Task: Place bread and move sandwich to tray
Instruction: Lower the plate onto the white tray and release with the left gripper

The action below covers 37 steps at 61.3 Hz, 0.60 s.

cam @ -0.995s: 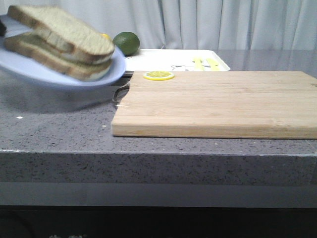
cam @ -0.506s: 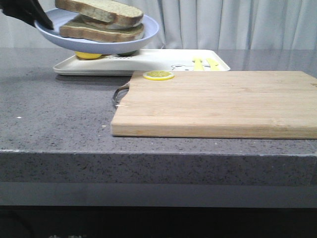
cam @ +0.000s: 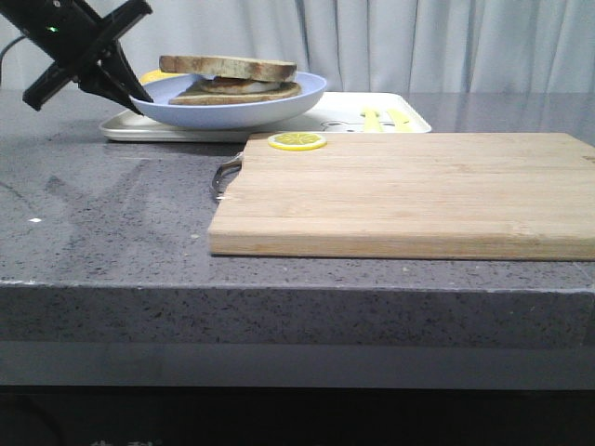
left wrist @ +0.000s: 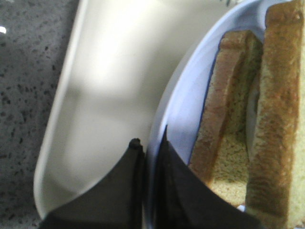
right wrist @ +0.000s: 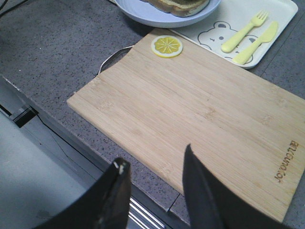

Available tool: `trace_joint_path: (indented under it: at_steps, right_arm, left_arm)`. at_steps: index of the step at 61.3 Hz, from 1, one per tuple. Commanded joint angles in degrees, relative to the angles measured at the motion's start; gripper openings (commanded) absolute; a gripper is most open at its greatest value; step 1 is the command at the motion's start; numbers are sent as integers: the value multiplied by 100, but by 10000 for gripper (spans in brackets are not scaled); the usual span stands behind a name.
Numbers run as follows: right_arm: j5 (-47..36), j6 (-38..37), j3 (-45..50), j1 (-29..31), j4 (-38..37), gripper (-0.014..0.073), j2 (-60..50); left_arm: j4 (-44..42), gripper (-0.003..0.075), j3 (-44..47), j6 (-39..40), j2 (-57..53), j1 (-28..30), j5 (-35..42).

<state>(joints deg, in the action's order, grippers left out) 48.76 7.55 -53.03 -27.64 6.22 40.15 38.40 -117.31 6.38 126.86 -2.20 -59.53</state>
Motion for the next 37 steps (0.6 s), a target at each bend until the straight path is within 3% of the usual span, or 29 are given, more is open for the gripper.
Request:
trace_joint_path:
  at_steps: [1, 7, 12, 28, 37]
  right_arm:
    - [-365, 20, -122, 20, -17, 300, -14]
    - [-365, 20, -122, 20, -17, 300, -14]
    - [-365, 20, -122, 20, -17, 300, -14]
    - [-365, 20, -122, 20, -17, 300, -14]
    - [-365, 20, -122, 20, -17, 300, -14]
  left_arm:
    - [562, -19, -282, 131, -396, -24, 173]
    - [562, -13, -282, 131, -385, -24, 190]
    - [567, 38, -282, 131, -385, -24, 196]
    - [567, 322, -282, 131, -385, -24, 258]
    - [514, 344, -282, 59, -464, -24, 258]
